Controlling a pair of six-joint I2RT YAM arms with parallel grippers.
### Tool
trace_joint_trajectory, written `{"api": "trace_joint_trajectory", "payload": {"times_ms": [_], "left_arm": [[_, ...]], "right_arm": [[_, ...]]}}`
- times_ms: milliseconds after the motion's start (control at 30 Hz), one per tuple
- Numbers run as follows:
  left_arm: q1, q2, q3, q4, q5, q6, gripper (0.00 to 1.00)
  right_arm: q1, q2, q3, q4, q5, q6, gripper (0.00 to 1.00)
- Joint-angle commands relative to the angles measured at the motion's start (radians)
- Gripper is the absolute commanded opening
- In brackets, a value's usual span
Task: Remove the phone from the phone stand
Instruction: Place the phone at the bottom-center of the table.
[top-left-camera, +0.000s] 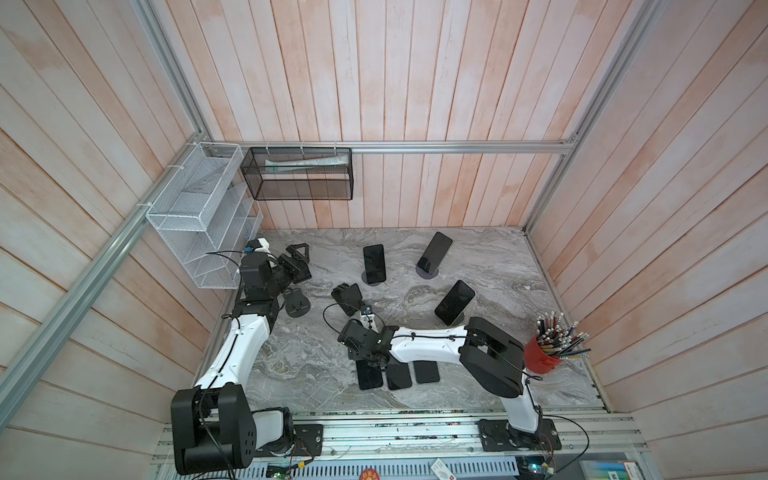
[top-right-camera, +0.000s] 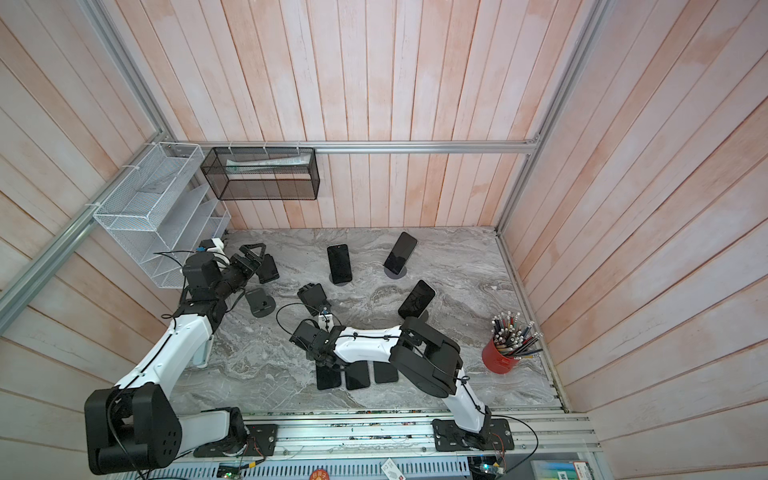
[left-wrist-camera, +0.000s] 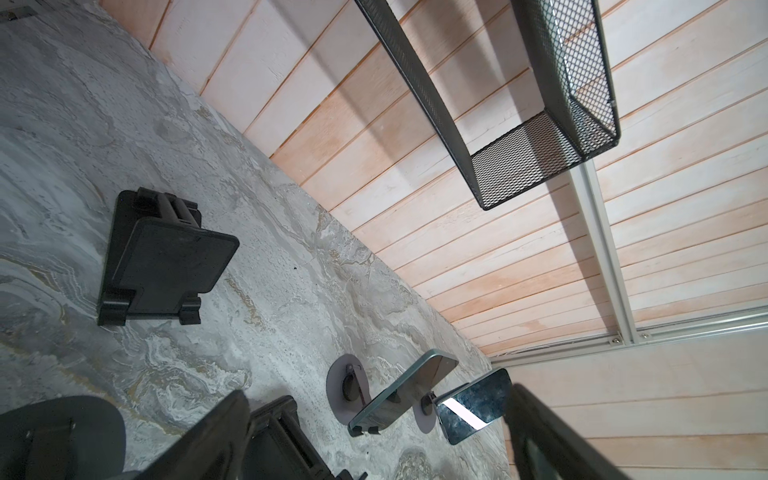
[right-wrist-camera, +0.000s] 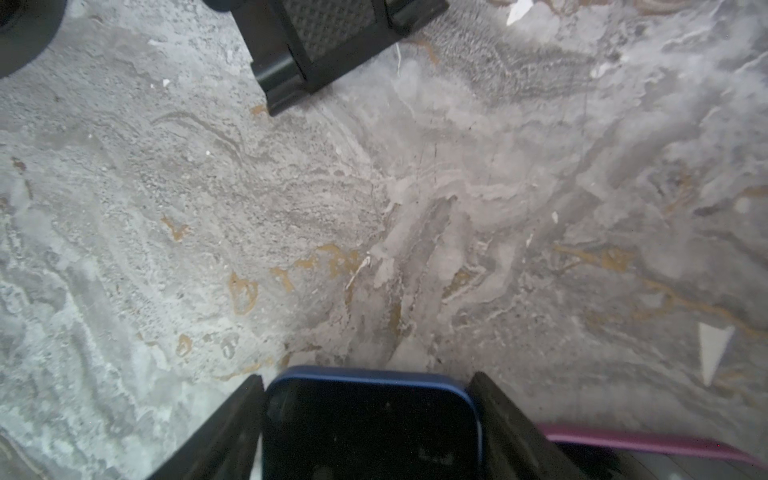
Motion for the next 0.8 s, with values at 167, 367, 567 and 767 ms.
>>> {"api": "trace_joint_trajectory", "payload": {"times_ms": [167, 367, 567, 767], "left_arm": [[-0.030, 0.030, 0.026, -0.015, -0.029, 0.048, 0.96], [-0.085, 0.028, 0.046, -0.070, -0.104, 0.097, 0.96], [-0.277, 0.022, 0.154, -0.278, -0.419, 0.225, 0.96], [-0.526, 0.092, 0.252, -0.461, -0.743, 0.168, 1.00]], "right_arm": [[-0.004, -0.157, -0.054, 0.041, 0.021, -0.053, 0.80], [-0.029, -0.400, -0.149, 0.184, 0.017, -0.321, 0.84], [-0.112, -0.598, -0.265, 0.186, 0.009, -0.552, 0.91], [-0.255, -0.818, -0.481, 0.307, -0.033, -0.616, 0.96]]}}
